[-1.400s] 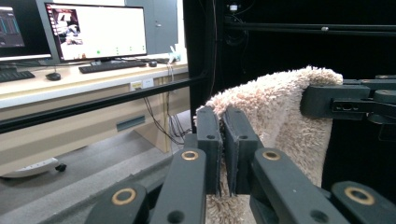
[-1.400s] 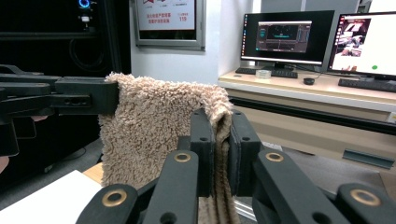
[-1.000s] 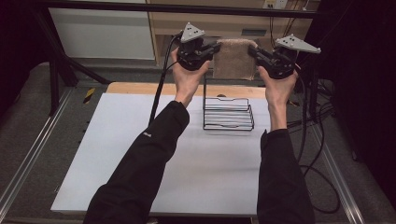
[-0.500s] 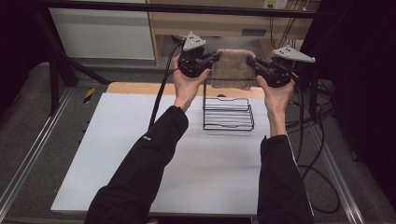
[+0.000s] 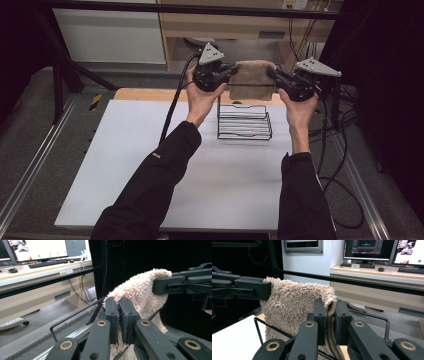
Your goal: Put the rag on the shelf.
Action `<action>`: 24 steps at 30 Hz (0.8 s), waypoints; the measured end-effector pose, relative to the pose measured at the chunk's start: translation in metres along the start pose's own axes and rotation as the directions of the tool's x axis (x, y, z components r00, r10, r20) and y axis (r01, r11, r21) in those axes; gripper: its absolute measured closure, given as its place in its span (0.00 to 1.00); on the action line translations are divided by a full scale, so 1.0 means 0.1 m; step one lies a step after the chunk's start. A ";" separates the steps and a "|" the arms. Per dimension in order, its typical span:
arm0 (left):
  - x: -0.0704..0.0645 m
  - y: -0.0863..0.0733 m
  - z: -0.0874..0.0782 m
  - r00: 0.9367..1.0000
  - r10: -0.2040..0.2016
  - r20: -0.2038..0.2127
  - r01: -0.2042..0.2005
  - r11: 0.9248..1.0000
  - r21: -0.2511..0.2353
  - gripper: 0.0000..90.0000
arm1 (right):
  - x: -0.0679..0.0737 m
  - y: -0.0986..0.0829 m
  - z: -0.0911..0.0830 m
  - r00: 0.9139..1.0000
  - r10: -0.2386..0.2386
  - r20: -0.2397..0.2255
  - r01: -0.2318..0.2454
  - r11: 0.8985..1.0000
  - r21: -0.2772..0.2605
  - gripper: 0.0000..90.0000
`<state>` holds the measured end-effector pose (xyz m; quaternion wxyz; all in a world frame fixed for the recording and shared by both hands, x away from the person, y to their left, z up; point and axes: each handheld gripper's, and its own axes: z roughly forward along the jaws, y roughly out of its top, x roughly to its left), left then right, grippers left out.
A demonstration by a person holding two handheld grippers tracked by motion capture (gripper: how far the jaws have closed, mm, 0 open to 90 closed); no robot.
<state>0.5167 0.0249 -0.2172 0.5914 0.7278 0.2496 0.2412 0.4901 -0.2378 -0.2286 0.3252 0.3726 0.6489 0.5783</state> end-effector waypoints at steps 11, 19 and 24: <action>-0.07 -0.04 -0.05 1.000 0.004 0.029 -0.004 1.000 0.023 0.95 | 0.02 -0.06 -0.09 1.000 -0.021 -0.010 0.021 1.000 0.008 0.91; -0.11 -0.11 -0.08 0.999 0.012 0.044 -0.014 0.998 0.054 0.94 | 0.05 -0.13 -0.15 0.999 -0.045 -0.026 0.045 0.999 0.016 0.90; -0.13 -0.14 -0.10 0.999 0.003 0.053 -0.007 0.997 0.071 0.93 | 0.05 -0.17 -0.17 0.998 -0.042 -0.037 0.043 0.999 0.019 0.90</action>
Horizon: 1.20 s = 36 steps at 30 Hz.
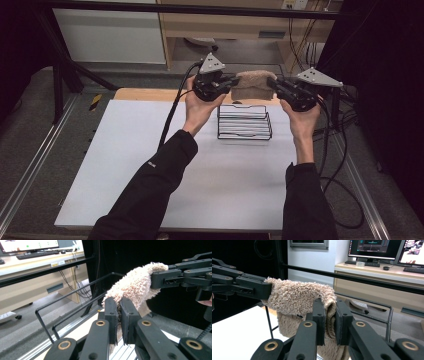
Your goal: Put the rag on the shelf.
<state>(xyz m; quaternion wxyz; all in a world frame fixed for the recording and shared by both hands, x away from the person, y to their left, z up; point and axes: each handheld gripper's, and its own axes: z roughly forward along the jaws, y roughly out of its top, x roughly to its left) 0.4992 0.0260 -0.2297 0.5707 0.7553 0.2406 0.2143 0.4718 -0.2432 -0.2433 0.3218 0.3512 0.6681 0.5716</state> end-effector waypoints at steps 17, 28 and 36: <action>0.22 0.29 -0.09 0.987 -0.157 -0.027 0.156 0.988 -0.011 0.99 | -0.01 -0.08 -0.03 0.999 -0.031 -0.034 0.031 0.999 -0.008 0.91; 0.17 0.17 0.08 0.989 -0.144 0.036 0.141 0.987 0.078 1.00 | -0.01 -0.09 -0.05 0.998 -0.040 -0.053 0.040 0.999 0.005 0.90; 0.11 0.09 0.04 0.992 -0.109 0.058 0.103 0.990 0.098 1.00 | 0.02 -0.08 -0.08 0.998 -0.042 -0.053 0.044 0.999 0.028 0.83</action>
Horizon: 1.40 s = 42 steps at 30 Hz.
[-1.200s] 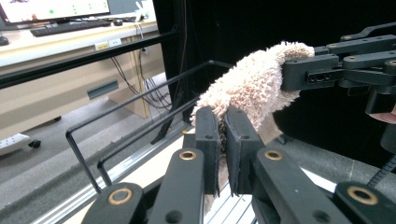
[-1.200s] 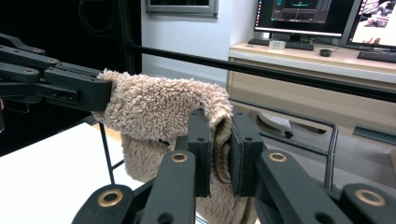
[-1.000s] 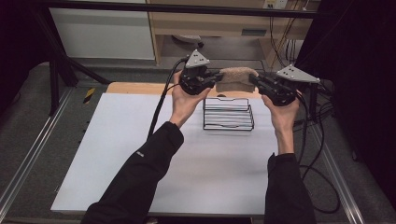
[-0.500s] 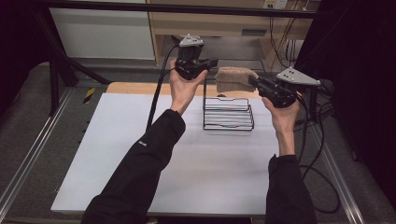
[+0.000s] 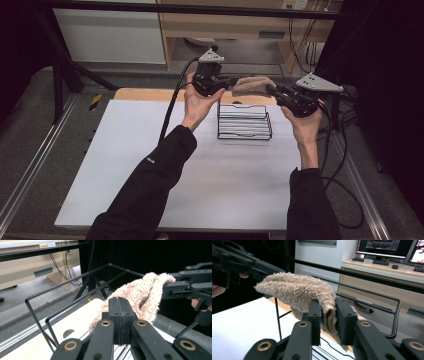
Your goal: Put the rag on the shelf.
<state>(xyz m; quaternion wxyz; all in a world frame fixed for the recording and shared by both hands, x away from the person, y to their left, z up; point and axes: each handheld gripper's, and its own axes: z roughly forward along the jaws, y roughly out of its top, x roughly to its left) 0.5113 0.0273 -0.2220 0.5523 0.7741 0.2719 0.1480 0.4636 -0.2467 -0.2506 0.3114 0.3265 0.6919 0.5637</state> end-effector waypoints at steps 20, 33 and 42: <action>-0.07 -0.06 0.09 0.998 0.054 -0.027 -0.052 0.998 0.044 1.00 | 0.11 0.03 -0.16 1.000 -0.003 0.013 0.002 1.000 0.009 0.51; -0.09 -0.15 0.08 0.996 0.088 -0.020 -0.087 0.995 0.042 0.99 | 0.11 -0.06 -0.05 0.997 0.070 0.013 -0.071 0.994 0.088 0.98; -0.15 -0.30 0.08 0.996 0.091 -0.008 -0.090 0.994 0.056 0.98 | 0.03 -0.26 0.05 0.993 0.105 0.058 -0.111 0.986 0.121 1.00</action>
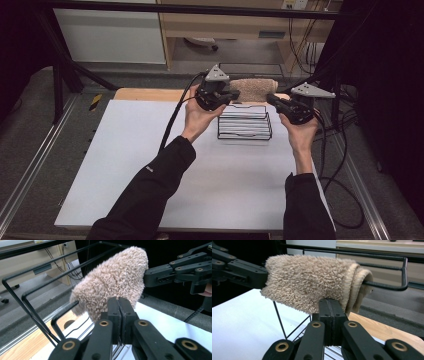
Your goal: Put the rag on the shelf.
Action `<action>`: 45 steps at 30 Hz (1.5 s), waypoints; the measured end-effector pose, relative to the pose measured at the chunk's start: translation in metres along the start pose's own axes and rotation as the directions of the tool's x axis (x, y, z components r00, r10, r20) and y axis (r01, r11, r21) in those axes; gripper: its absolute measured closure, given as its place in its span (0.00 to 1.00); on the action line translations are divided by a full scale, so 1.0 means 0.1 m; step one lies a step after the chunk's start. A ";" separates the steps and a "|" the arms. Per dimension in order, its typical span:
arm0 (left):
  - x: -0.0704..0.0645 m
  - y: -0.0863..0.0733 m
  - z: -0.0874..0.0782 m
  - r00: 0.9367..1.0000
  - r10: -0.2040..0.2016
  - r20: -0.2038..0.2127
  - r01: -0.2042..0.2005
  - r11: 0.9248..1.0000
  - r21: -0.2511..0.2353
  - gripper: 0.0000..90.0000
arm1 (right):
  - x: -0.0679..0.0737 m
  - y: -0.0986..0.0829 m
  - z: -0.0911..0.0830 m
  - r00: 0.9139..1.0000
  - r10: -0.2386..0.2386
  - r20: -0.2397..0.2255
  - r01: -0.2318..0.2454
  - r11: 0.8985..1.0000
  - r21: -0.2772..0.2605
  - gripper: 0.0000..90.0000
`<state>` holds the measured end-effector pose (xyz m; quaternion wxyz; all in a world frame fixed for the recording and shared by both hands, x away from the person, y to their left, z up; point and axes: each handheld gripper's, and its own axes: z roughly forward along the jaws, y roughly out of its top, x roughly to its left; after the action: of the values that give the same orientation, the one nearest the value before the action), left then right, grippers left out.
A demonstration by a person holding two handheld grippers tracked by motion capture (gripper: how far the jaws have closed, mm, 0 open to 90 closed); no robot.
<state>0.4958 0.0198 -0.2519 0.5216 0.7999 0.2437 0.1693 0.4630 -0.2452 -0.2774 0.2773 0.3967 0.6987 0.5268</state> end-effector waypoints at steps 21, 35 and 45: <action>0.00 -0.12 -0.15 1.000 -0.016 -0.017 0.017 0.999 0.034 0.80 | 0.10 0.03 -0.17 0.999 0.005 -0.051 -0.006 1.000 -0.019 0.69; 0.07 -0.44 -0.53 0.999 -0.039 -0.037 0.042 0.996 0.082 0.38 | 0.25 -0.02 -0.28 0.998 0.017 -0.061 -0.017 1.000 0.004 0.31; 0.14 -0.93 -0.82 0.994 -0.040 -0.097 0.054 0.988 0.147 0.13 | 0.32 -0.17 -0.30 0.996 0.039 -0.082 -0.035 0.999 0.038 0.11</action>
<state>0.4444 0.1205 -0.3039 0.4522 0.8218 0.2989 0.1755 0.4174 -0.2353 -0.2839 0.2309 0.3924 0.7117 0.5349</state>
